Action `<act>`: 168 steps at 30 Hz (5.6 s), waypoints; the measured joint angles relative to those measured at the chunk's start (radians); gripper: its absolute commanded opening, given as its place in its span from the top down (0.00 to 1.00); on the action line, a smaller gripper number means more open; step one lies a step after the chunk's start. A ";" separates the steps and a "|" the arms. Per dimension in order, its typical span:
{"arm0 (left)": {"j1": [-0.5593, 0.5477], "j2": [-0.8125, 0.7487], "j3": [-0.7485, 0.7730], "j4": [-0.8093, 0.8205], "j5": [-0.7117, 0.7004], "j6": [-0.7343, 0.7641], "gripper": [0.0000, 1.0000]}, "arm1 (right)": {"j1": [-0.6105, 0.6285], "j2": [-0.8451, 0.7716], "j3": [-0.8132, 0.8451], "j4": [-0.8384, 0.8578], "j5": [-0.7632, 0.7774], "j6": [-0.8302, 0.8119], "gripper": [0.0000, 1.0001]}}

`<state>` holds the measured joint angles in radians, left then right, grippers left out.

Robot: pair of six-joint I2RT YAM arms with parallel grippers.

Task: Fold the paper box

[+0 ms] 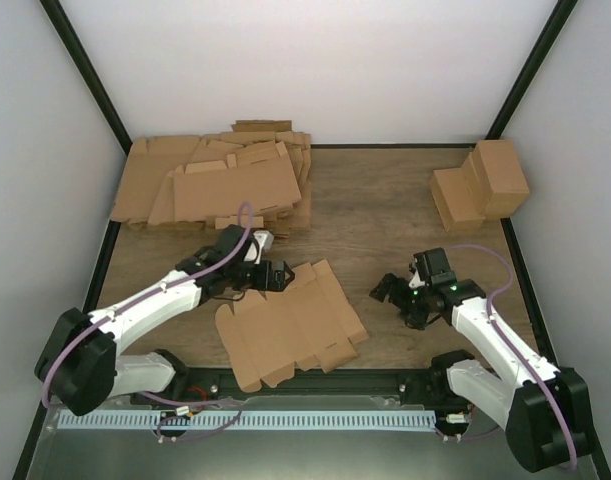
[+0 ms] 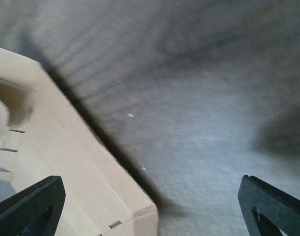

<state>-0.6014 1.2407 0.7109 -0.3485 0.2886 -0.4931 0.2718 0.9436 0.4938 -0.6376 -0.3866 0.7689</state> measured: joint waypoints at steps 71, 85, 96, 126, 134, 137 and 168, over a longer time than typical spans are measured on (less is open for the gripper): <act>-0.018 0.083 0.210 -0.212 -0.200 0.119 0.00 | 0.046 0.547 0.072 0.408 -0.525 -0.153 0.00; -0.016 -0.188 -0.025 -0.435 -0.125 -0.209 0.00 | 0.046 0.431 0.037 0.327 -0.383 -0.219 0.02; -0.016 -0.206 -0.077 -0.394 -0.099 -0.221 0.00 | 0.046 0.234 0.010 0.115 -0.277 -0.199 0.12; -0.016 -0.187 -0.093 -0.303 -0.071 -0.221 0.00 | 0.074 0.387 -0.071 0.381 -0.354 -0.010 0.79; -0.016 -0.229 -0.054 -0.290 -0.076 -0.217 0.00 | 0.079 0.371 -0.060 0.360 -0.375 -0.055 0.99; -0.016 -0.274 -0.051 -0.288 -0.077 -0.216 0.00 | 0.079 0.319 -0.037 0.320 -0.389 -0.107 0.99; -0.005 -0.329 -0.320 0.032 0.022 -0.441 0.00 | 0.079 -0.225 0.120 0.130 -0.051 -0.169 0.95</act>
<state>-0.6060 0.9115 0.3912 -0.3164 0.3103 -0.9337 0.3504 0.7185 0.6136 -0.5079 -0.4381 0.5999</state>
